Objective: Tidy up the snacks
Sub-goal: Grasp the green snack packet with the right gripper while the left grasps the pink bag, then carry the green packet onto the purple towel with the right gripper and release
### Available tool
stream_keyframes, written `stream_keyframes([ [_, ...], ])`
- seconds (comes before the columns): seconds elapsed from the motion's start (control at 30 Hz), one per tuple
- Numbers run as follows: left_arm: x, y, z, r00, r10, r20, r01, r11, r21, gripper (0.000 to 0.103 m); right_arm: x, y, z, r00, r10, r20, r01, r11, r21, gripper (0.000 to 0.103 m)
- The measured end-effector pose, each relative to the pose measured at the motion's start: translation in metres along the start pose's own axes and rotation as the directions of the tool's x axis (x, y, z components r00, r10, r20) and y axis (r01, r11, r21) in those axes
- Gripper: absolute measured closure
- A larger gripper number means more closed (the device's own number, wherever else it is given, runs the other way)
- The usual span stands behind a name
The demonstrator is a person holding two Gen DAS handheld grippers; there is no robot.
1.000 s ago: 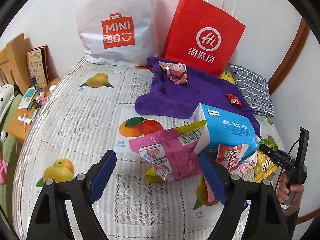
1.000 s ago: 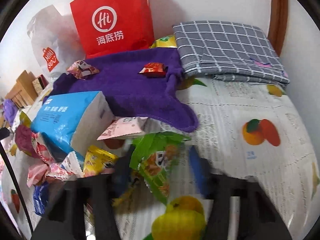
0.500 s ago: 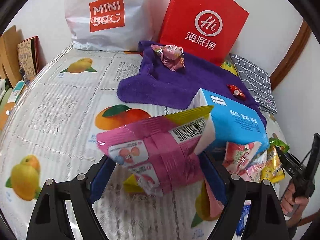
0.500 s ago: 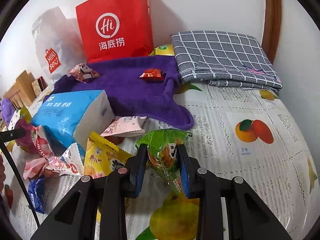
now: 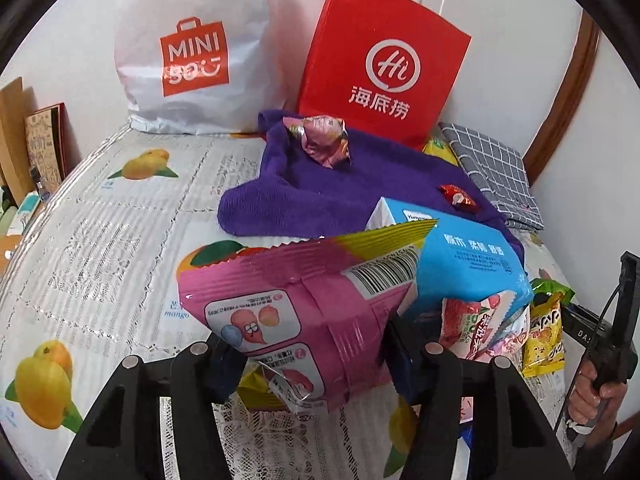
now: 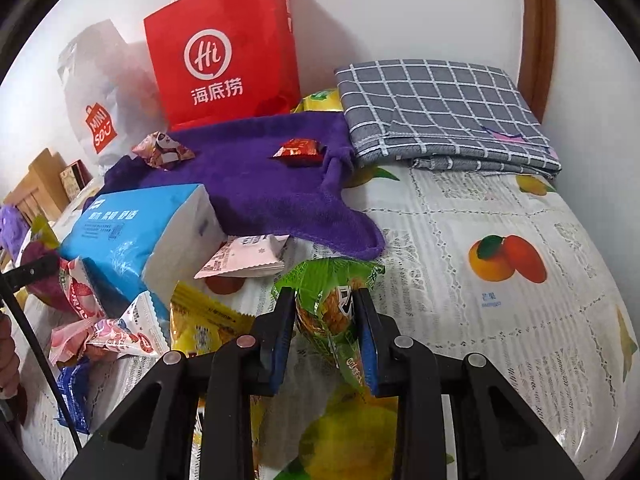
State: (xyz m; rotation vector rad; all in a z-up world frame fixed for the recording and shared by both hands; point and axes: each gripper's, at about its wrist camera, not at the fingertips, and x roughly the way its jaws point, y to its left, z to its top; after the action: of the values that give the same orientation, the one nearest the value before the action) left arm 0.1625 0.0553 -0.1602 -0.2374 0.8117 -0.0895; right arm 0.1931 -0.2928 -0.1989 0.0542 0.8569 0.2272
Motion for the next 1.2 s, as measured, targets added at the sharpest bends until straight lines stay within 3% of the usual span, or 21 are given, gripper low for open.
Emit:
stream_keyframes([
  [0.13, 0.001, 0.005, 0.000, 1.000, 0.015, -0.004, -0.015, 1.000, -0.014, 0.047, -0.001, -0.007, 0.001, 1.000, 0.006, 0.008, -0.007, 0.999, 0.040, 0.073],
  [0.3, -0.008, 0.009, 0.001, 0.999, -0.045, 0.031, 0.046, 0.998, -0.051, 0.047, -0.001, -0.008, 0.001, 1.000, 0.012, 0.011, -0.013, 0.999, 0.053, 0.073],
  [0.57, -0.033, -0.011, 0.001, 0.986, -0.033, 0.165, 0.023, 0.998, 0.060, 0.047, -0.001, -0.009, 0.001, 1.000, 0.021, 0.010, -0.021, 0.998, 0.054, 0.073],
  [0.67, -0.038, -0.020, -0.002, 0.982, -0.004, 0.189, -0.017, 0.994, 0.109, 0.047, -0.009, -0.008, -0.002, 0.999, -0.024, 0.028, 0.022, 0.998, 0.064, 0.074],
  [0.77, -0.038, -0.026, -0.001, 0.984, -0.003, 0.178, -0.022, 0.991, 0.135, 0.047, -0.027, -0.005, -0.005, 0.998, -0.038, 0.057, 0.034, 0.996, 0.078, 0.074],
  [0.83, -0.038, -0.027, 0.003, 0.988, -0.051, 0.149, 0.032, 0.991, 0.128, 0.047, -0.042, 0.002, -0.002, 0.997, -0.040, 0.069, 0.034, 0.996, 0.087, 0.074],
  [0.97, -0.034, -0.035, 0.015, 0.992, -0.083, 0.093, 0.072, 0.991, 0.116, 0.047, -0.069, 0.021, 0.015, 0.993, -0.041, 0.113, 0.033, 0.997, 0.070, 0.074],
  [1.03, -0.039, -0.044, 0.027, 0.989, -0.106, 0.100, 0.092, 0.986, 0.138, 0.047, -0.081, 0.034, 0.027, 0.990, -0.028, 0.137, 0.020, 0.998, 0.064, 0.074],
  [1.2, -0.043, -0.062, 0.059, 0.986, -0.092, 0.138, 0.066, 0.981, 0.180, 0.047, -0.088, 0.069, 0.056, 0.984, 0.015, 0.176, -0.022, 0.999, 0.033, 0.074],
])
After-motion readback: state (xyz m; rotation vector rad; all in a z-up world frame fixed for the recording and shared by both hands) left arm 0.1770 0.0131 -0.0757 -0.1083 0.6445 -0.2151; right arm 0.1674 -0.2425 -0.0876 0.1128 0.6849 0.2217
